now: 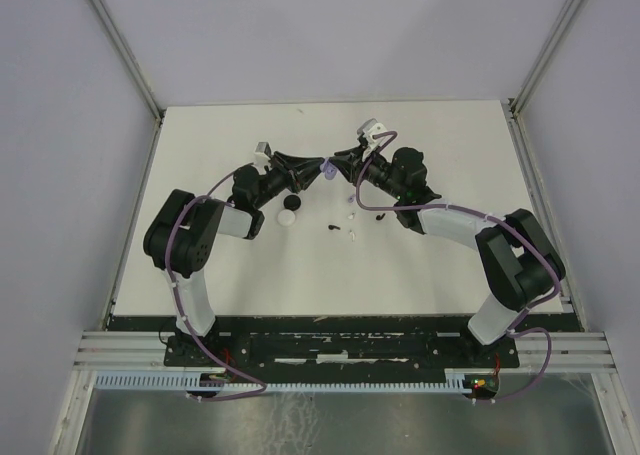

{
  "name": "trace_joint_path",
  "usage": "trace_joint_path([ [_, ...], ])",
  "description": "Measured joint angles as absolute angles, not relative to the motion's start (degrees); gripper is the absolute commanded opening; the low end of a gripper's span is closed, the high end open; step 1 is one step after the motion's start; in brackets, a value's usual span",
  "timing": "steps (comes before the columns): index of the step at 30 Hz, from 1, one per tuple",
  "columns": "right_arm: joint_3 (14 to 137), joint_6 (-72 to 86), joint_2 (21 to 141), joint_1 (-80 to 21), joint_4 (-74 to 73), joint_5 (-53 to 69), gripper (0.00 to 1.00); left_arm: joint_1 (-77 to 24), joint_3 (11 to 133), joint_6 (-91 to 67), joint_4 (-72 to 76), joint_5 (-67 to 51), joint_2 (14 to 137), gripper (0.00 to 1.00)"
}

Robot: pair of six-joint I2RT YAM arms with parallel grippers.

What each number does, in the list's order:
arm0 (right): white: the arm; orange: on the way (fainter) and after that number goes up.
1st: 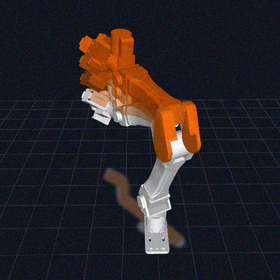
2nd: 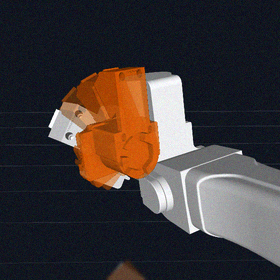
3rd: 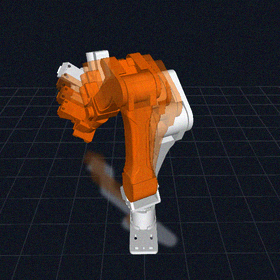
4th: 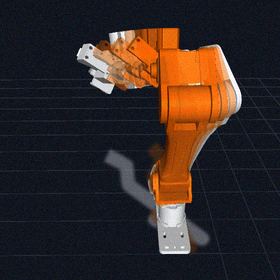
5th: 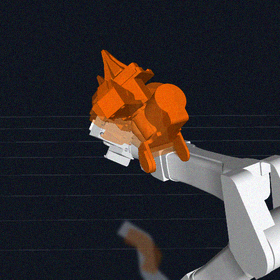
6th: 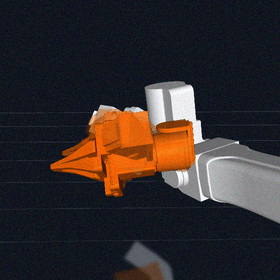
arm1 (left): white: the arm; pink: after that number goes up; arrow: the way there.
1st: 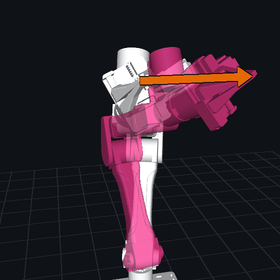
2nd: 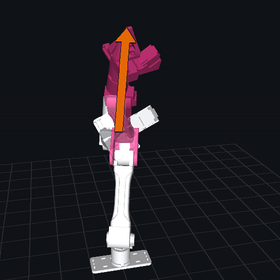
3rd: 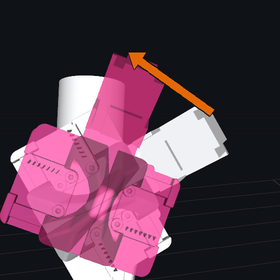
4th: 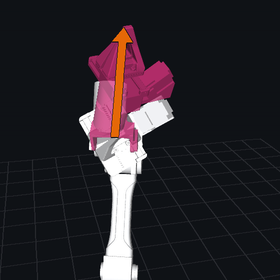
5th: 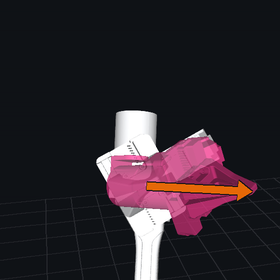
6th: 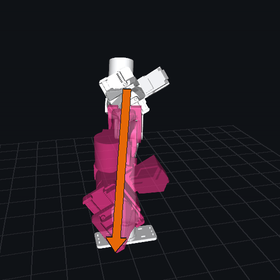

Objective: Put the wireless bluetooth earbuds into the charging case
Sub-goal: Place the earbud in the charging case, then pick up the earbud from the center of the board.

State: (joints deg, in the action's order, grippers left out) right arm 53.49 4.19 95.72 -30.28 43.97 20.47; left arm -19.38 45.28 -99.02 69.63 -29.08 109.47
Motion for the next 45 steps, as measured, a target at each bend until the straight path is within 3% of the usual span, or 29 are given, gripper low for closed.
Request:
trace_joint_path([
  [19,53.5,4.2,96.6,-30.3,44.1,20.7,0.02,-19.4,45.3,-99.2,70.4,-29.1,109.5,0.03],
  [23,53.5,4.2,96.6,-30.3,44.1,20.8,0.23,-19.4,45.3,-99.2,70.5,-29.1,109.5,0.03],
  [27,53.5,4.2,96.6,-30.3,43.6,20.9,0.37,-19.4,45.3,-99.3,70.5,-29.1,109.5,0.03],
  [33,53.1,4.9,96.6,-30.3,44.0,20.5,0.78,-19.4,45.7,-99.4,70.4,-29.1,109.5,0.03],
  [45,46.2,11.4,91.3,-28.5,49.6,8.0,0.93,-19.0,45.8,-99.4,70.9,-29.1,109.5,0.03],
])
